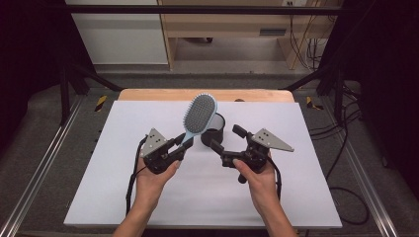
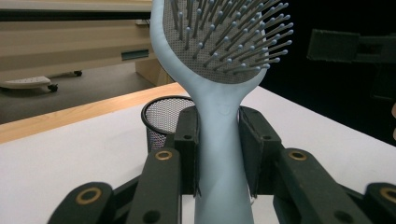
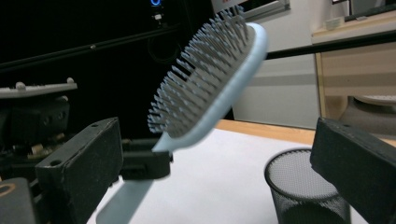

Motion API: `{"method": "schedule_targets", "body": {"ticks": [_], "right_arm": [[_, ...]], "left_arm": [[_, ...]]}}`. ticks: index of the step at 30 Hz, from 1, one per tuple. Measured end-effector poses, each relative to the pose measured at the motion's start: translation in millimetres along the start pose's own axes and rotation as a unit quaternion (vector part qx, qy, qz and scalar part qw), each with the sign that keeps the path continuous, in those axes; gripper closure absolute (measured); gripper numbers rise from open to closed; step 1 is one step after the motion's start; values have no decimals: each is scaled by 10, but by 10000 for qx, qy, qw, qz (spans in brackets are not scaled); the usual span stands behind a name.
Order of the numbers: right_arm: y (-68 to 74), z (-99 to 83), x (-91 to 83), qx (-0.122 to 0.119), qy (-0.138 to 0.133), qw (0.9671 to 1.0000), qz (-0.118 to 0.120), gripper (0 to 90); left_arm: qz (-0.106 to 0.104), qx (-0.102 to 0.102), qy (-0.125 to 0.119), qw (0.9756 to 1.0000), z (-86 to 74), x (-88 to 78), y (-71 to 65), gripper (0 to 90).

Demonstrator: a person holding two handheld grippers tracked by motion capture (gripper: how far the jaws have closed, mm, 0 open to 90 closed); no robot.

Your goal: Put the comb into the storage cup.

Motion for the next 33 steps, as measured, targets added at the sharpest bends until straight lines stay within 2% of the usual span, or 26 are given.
{"method": "schedule_targets", "body": {"ticks": [8, 19, 33], "right_arm": [[48, 98, 189, 7, 60, 10000, 73, 32], [-16, 111, 400, 488, 87, 9988, 61, 43], [5, 102, 634, 749, 213, 9968, 157, 73]], "left_arm": [[-18, 59, -72, 10000, 12, -4, -27, 698], [-68, 81, -132, 9999, 35, -13, -63, 698], [-103, 65, -135, 9998, 33, -11, -74, 699]]}}
Point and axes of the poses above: each handheld gripper's, and its own axes: x roughly forward along the jaws, z roughly out of its top, y roughly to its left, the point moved 2 cm from there along x, roughly forward along the jaws, and after that the axes turned 12 degrees about -y, right-handed, at the moved point
